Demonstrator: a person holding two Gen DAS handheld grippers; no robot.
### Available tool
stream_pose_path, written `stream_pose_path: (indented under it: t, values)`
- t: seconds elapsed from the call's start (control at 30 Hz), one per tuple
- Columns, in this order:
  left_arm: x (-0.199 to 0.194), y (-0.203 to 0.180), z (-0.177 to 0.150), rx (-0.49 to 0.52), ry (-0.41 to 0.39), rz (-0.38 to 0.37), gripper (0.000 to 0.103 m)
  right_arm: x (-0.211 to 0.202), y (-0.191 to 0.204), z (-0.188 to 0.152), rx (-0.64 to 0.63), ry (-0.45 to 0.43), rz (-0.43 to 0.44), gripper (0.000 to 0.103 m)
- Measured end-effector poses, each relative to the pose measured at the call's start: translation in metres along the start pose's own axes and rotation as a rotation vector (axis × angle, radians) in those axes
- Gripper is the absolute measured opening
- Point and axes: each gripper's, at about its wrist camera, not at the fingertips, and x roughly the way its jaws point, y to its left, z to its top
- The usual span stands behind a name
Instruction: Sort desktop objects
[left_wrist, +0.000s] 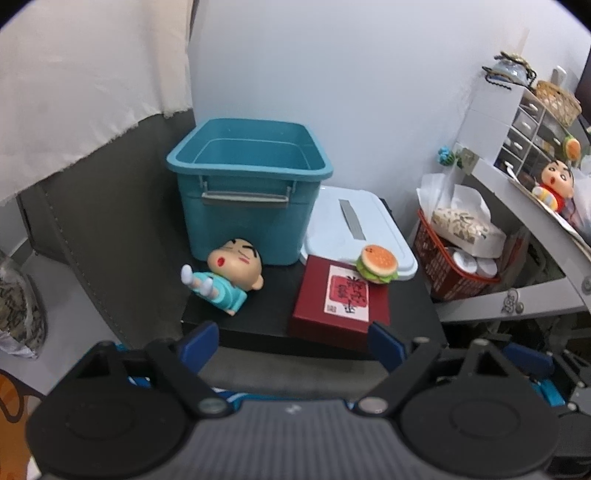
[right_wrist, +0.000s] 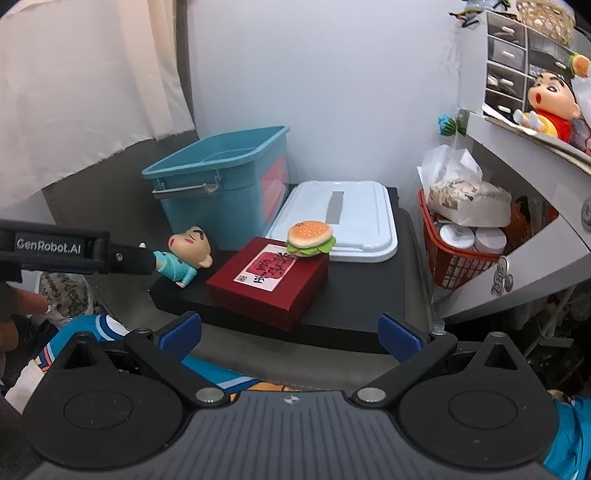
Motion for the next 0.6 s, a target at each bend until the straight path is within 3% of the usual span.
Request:
stream_pose_path:
  t: [0.27,0.6]
  values:
    - [0.006,0.007,0.0,0.018,0.01,-0.01,0.09,-0.001,0.0,0.003,0.007,-0.033,0.006,0.103]
    - [0.017,0.013,-0.002,0.039,0.027,0.0,0.09,0.009,-0.001,0.004,0.033,-0.004,0.0,0.103]
